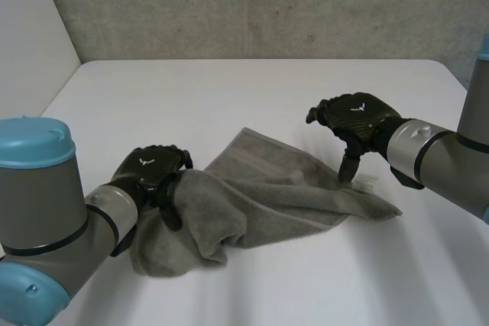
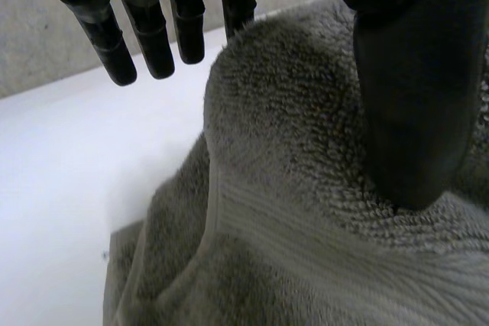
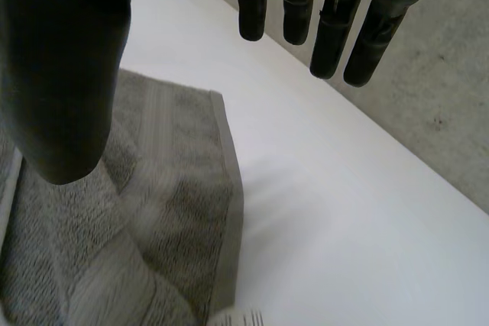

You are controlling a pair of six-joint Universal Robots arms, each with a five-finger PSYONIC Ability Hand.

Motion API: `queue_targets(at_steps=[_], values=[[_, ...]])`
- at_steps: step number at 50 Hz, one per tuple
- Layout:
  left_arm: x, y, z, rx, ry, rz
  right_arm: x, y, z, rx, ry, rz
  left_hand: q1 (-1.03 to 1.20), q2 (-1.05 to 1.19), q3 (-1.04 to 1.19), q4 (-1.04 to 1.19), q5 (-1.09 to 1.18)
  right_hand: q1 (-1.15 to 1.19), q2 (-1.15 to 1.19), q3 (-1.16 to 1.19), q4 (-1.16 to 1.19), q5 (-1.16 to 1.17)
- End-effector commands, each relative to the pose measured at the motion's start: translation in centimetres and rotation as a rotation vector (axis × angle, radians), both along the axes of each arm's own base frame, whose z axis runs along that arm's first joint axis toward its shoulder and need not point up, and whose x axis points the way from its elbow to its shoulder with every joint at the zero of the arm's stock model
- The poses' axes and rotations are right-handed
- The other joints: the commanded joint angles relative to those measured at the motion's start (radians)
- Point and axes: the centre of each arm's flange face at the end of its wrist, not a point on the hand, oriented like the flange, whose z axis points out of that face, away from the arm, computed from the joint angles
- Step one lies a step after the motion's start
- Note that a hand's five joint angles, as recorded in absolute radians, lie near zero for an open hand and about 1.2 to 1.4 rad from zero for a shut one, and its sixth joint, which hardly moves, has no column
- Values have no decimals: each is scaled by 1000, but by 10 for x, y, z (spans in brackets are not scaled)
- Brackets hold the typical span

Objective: Fold the towel.

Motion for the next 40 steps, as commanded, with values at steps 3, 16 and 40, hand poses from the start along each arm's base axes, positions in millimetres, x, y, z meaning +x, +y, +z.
queue_targets(at_steps=[3,16,40], values=[[16,0,21,-37,-34,24,-7,18,-30,93,35,-13,-78,-71,-77,-77,-39,-39,-52,-59,-48,-7],[2,-13,56,-156,26,-50,-18,58,-72,44,-68,-48,-63,-56,-62,-63,-24,66,54,47,58,98],[-6,-35,-14,144,-85,-54,-9,78,-97,130,-134,-28,166,173,167,166,205,357,344,337,349,389]])
